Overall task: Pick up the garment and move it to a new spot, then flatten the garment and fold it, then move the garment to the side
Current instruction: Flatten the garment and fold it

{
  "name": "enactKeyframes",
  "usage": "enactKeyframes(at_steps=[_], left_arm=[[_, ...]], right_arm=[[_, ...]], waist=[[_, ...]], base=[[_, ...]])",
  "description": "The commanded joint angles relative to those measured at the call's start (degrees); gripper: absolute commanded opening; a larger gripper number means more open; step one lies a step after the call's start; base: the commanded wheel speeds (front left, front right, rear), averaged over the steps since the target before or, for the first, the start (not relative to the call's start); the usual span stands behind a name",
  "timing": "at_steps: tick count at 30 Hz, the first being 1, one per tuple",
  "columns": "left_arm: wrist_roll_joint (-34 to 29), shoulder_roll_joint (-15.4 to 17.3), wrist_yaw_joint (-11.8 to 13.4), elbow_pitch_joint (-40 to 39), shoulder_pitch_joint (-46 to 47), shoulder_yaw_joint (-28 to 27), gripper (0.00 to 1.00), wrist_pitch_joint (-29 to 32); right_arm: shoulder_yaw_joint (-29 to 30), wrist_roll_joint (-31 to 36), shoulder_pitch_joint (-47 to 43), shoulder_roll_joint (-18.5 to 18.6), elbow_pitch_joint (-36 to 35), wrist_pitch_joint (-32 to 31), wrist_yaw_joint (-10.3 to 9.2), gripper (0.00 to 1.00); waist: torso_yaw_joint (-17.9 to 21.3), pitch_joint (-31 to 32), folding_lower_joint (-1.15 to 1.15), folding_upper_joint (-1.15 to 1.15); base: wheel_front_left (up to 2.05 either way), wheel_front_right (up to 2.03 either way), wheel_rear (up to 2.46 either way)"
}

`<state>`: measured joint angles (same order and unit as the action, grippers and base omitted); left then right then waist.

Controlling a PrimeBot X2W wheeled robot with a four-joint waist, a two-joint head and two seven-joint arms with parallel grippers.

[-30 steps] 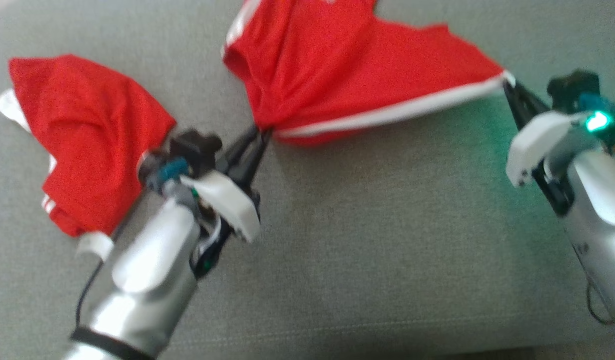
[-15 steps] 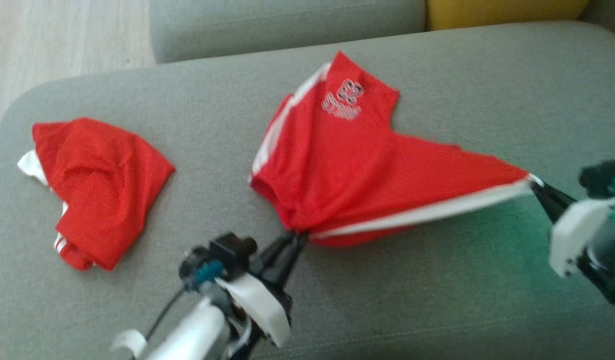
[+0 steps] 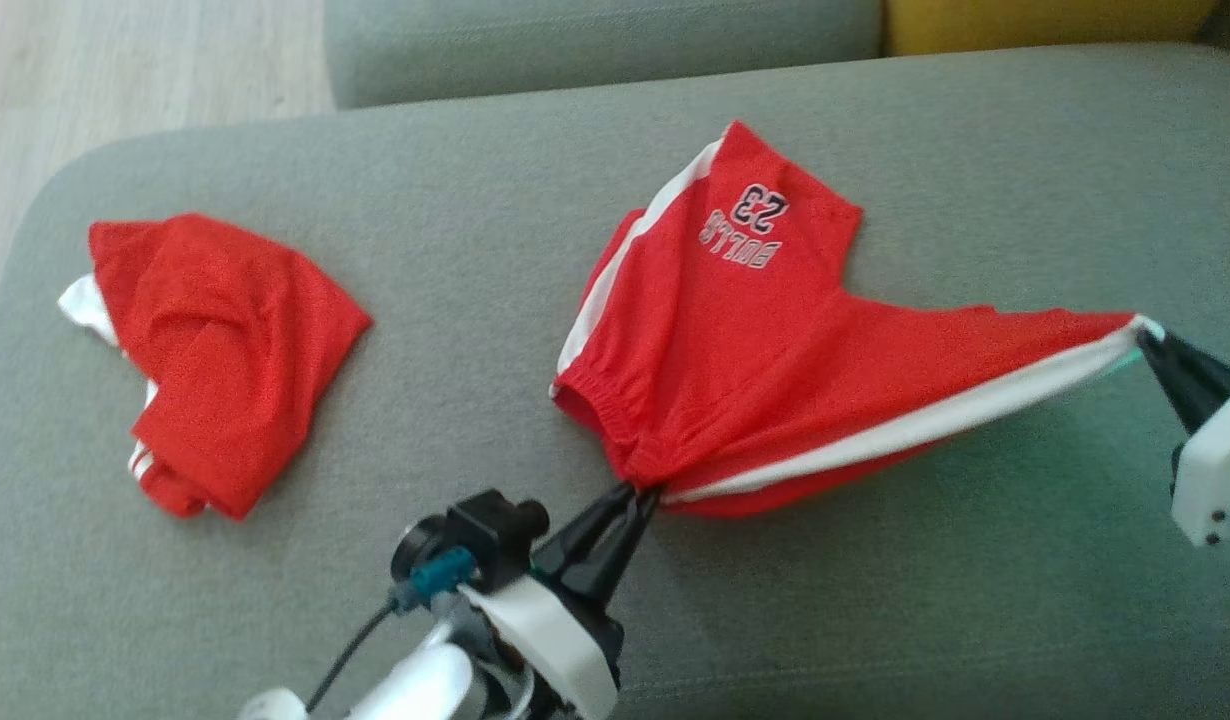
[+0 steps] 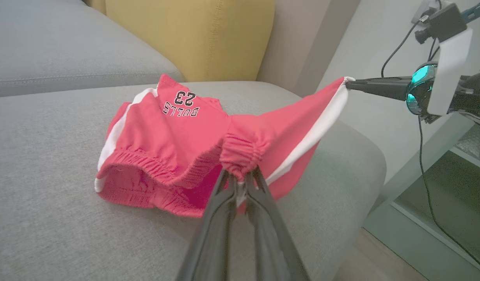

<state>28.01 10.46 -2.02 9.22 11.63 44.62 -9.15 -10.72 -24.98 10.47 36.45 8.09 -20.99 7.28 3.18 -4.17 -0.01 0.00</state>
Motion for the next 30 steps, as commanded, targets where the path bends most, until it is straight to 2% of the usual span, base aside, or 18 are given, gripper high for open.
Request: enactKeyframes(at_steps=[1, 6, 12, 20, 30], left_arm=[[0.5, 0.2, 0.1, -2.3, 3.8, -2.8, 0.0, 0.0], [0.8, -0.9, -0.2, -2.3, 7.0, -3.4, 0.0, 0.2], [1.2, -3.1, -1.3, 0.3, 12.7, -3.8, 0.0, 0.0], [2.1, -5.9, -2.7, 6.5, 19.7, -3.3, 0.0, -1.8], [4.8, -7.4, -3.2, 12.0, 24.4, -2.7, 0.0, -4.7]], right_arm=[[0.6, 1.0, 3.0, 1.3, -2.8, -0.8, 0.21, 0.0], [0.3, 3.6, 7.6, 1.5, -4.8, -3.5, 0.21, 0.0], [-4.0, 6.8, 17.6, 3.6, -3.4, -5.6, 0.21, 0.0], [-10.9, 8.3, 32.0, 5.3, 5.5, -5.1, 0.21, 0.0], [-20.4, 7.3, 43.7, 6.8, 14.9, -3.1, 0.21, 0.0]], waist=[[-1.5, -1.5, 0.01, 0.0], [-4.4, -4.8, 0.01, 0.0], [-8.6, -10.6, 0.01, 0.0], [-13.3, -16.9, 0.01, 0.0], [-17.5, -22.1, 0.01, 0.0]], base=[[0.0, 0.0, 0.0], [0.0, 0.0, 0.0], [0.0, 0.0, 0.0], [0.0, 0.0, 0.0], [0.0, 0.0, 0.0]])
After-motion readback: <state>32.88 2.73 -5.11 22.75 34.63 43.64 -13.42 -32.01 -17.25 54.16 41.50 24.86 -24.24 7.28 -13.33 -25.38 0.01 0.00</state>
